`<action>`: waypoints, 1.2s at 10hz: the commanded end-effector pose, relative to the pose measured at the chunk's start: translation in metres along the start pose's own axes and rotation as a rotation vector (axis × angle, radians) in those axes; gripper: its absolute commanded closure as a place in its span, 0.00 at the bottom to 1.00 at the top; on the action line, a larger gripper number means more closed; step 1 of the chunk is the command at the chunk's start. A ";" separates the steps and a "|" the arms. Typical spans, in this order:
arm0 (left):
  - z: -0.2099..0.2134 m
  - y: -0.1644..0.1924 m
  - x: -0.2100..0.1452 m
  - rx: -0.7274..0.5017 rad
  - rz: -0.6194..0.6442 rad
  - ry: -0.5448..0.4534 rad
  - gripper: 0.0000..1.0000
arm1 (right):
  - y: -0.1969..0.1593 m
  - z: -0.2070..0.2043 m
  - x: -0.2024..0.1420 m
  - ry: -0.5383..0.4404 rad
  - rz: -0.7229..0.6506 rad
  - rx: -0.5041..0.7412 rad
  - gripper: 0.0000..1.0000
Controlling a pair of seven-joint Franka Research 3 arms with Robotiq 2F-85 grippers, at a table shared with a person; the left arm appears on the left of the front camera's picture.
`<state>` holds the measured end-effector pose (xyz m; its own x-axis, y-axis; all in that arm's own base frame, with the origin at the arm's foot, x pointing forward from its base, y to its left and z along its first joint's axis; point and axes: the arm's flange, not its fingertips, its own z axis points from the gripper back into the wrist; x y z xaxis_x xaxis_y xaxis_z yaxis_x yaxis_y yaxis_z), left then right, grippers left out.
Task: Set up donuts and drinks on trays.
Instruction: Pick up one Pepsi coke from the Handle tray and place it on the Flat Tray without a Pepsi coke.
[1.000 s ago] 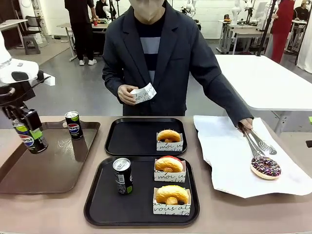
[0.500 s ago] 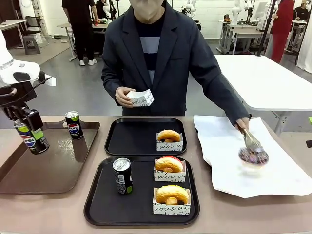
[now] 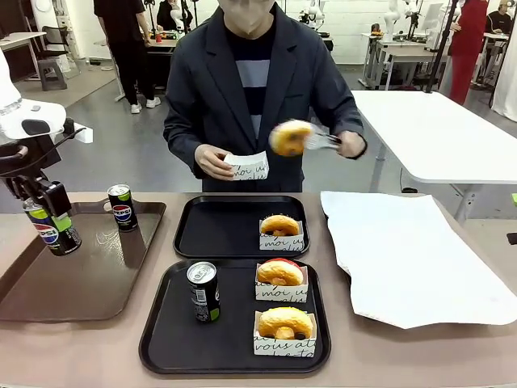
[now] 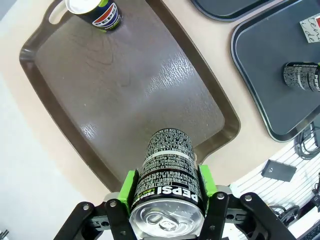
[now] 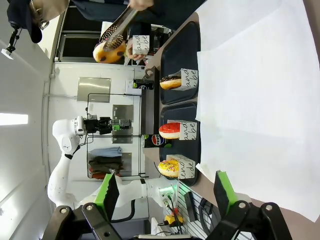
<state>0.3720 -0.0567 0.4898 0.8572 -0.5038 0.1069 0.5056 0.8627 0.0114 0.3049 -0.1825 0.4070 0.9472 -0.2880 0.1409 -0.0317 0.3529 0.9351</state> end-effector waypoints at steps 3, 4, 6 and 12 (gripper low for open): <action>0.003 0.001 -0.004 0.009 -0.001 -0.005 0.41 | 0.000 -0.001 0.001 -0.010 0.012 0.021 0.00; 0.003 0.001 -0.004 0.009 -0.001 -0.005 0.41 | 0.000 -0.001 0.001 -0.010 0.012 0.021 0.00; 0.003 0.001 -0.004 0.009 -0.001 -0.005 0.41 | 0.000 -0.001 0.001 -0.010 0.012 0.021 0.00; 0.014 -0.011 0.096 0.021 -0.039 -0.043 0.41 | 0.000 -0.001 0.001 -0.010 0.012 0.021 0.00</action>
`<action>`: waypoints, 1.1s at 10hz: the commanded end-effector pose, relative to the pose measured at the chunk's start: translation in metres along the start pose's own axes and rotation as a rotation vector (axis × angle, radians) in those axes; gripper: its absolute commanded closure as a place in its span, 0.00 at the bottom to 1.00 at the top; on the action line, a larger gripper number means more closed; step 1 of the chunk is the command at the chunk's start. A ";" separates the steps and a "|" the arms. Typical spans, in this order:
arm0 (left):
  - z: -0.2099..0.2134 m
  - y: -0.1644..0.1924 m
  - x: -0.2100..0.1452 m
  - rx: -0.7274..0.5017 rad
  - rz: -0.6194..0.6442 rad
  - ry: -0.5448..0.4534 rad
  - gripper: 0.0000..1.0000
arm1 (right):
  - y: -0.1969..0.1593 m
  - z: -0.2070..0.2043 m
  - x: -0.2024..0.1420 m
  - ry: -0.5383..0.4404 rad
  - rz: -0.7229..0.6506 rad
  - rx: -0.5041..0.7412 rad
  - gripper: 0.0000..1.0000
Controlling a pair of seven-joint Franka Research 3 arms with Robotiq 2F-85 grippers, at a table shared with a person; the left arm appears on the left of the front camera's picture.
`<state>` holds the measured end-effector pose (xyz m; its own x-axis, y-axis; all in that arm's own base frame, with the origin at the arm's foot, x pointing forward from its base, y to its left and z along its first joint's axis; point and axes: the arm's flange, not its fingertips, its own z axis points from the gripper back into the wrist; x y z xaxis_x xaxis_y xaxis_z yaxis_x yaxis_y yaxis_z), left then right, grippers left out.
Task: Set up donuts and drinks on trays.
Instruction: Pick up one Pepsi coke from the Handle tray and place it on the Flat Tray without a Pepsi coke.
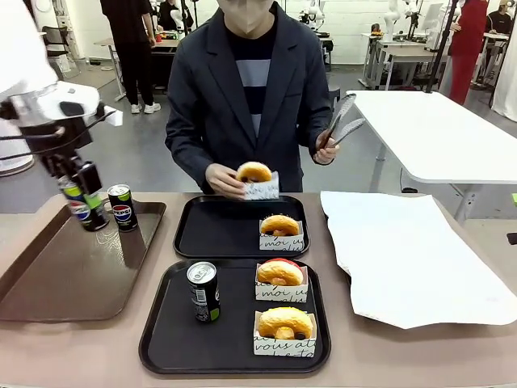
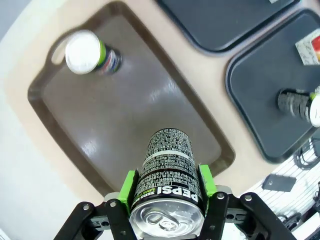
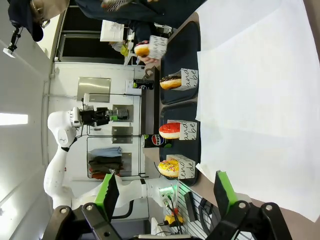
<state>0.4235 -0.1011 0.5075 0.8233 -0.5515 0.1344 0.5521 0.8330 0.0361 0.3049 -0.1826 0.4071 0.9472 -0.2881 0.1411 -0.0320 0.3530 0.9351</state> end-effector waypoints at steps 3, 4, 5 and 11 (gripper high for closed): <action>-0.002 -0.010 0.090 0.029 0.009 -0.025 0.41 | 0.000 -0.001 0.001 -0.009 0.012 0.021 0.00; -0.006 -0.015 0.105 0.030 0.015 -0.034 0.41 | 0.000 -0.001 0.001 -0.009 0.012 0.021 0.00; -0.010 -0.020 0.124 0.029 0.013 -0.044 0.41 | 0.000 -0.001 0.001 -0.009 0.012 0.021 0.00; -0.074 -0.065 0.206 0.065 -0.011 0.008 0.41 | 0.000 -0.001 0.001 -0.009 0.012 0.021 0.00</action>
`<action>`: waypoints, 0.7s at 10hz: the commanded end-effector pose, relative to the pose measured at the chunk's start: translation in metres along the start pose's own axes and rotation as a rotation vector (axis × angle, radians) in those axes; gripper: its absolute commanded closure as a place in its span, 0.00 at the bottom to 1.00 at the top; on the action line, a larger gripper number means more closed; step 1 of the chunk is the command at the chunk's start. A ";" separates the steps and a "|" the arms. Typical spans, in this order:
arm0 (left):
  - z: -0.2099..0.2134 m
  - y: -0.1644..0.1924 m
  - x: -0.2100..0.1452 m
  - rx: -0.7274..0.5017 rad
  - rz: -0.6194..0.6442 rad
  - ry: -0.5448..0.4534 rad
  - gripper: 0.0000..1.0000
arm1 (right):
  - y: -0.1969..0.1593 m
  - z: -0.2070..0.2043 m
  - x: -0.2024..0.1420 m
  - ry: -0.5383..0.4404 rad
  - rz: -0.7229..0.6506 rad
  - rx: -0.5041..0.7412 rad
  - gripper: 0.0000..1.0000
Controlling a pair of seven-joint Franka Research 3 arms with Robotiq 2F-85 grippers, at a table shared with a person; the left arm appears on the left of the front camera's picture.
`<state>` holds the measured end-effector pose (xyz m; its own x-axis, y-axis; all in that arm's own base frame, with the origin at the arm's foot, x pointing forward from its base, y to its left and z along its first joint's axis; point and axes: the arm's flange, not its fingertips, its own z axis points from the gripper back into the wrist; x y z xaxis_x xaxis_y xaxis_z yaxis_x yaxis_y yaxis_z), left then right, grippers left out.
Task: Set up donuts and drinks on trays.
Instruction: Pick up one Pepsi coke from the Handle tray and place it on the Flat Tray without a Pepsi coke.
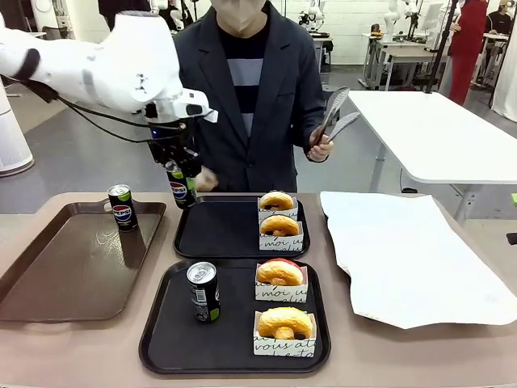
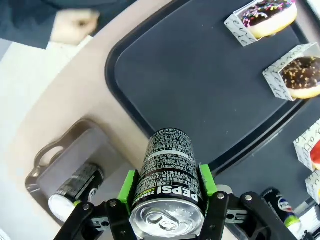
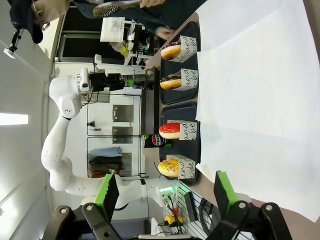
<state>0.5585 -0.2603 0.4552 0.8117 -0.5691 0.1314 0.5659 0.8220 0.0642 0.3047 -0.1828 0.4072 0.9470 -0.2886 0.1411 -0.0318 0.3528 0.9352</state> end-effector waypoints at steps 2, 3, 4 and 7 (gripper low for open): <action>-0.020 -0.018 0.026 0.031 -0.008 0.022 0.41 | 0.000 -0.001 0.001 -0.009 0.012 0.021 0.00; -0.034 -0.025 0.029 -0.001 -0.016 0.029 0.41 | 0.000 -0.001 0.001 -0.009 0.012 0.021 0.00; -0.045 -0.030 0.031 -0.004 -0.034 0.042 0.41 | 0.000 -0.001 0.001 -0.009 0.012 0.021 0.00; -0.067 -0.035 0.031 0.001 -0.040 0.076 0.41 | 0.000 -0.001 0.001 -0.009 0.012 0.021 0.00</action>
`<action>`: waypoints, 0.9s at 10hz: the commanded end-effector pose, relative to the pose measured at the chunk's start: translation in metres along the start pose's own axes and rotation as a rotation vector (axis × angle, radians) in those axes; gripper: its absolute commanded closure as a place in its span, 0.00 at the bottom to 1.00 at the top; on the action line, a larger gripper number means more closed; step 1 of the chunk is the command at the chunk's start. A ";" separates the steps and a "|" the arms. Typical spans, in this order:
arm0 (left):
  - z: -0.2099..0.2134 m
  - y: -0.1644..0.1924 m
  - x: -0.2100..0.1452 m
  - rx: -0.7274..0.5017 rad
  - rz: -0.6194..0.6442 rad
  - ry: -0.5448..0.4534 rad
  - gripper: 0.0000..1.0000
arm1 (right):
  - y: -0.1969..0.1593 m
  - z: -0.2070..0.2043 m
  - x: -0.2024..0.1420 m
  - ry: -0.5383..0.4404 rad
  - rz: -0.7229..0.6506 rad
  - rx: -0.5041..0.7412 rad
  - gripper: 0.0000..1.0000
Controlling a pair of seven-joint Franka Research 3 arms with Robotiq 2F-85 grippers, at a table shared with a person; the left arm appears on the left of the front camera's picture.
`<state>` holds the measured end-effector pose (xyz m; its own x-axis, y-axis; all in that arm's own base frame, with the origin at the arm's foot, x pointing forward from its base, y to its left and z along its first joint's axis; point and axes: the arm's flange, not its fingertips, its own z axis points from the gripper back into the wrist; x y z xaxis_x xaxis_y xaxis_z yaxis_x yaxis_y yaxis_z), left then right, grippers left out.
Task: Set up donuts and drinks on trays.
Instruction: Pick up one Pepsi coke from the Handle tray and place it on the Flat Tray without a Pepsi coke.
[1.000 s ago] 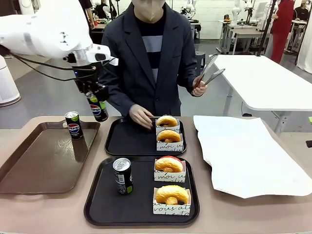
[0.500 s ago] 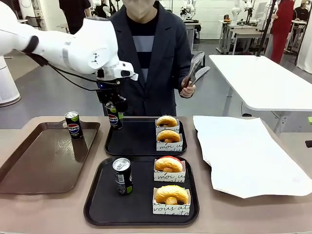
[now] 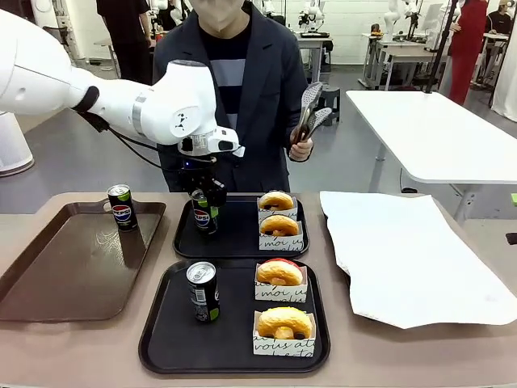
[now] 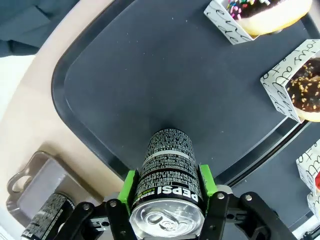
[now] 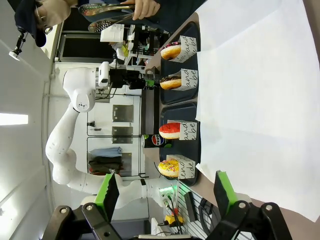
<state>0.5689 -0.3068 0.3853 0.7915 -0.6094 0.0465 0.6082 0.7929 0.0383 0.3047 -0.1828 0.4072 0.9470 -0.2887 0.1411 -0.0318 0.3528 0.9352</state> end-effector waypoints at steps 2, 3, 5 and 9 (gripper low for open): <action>-0.002 -0.002 0.007 0.039 -0.002 0.019 0.30 | 0.000 -0.001 0.001 -0.009 0.012 0.021 0.00; 0.004 -0.005 0.007 0.043 -0.022 0.009 0.00 | 0.000 -0.001 0.001 -0.009 0.012 0.021 0.00; 0.024 -0.008 -0.002 0.043 -0.029 -0.010 0.00 | 0.000 -0.001 0.001 -0.009 0.012 0.021 0.00; 0.079 0.002 -0.056 0.032 0.026 -0.052 0.00 | 0.000 -0.001 0.001 -0.009 0.012 0.021 0.00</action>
<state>0.5423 -0.2918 0.4593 0.7887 -0.6066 0.0998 0.6001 0.7949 0.0897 0.3047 -0.1828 0.4070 0.9470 -0.2887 0.1407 -0.0315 0.3526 0.9352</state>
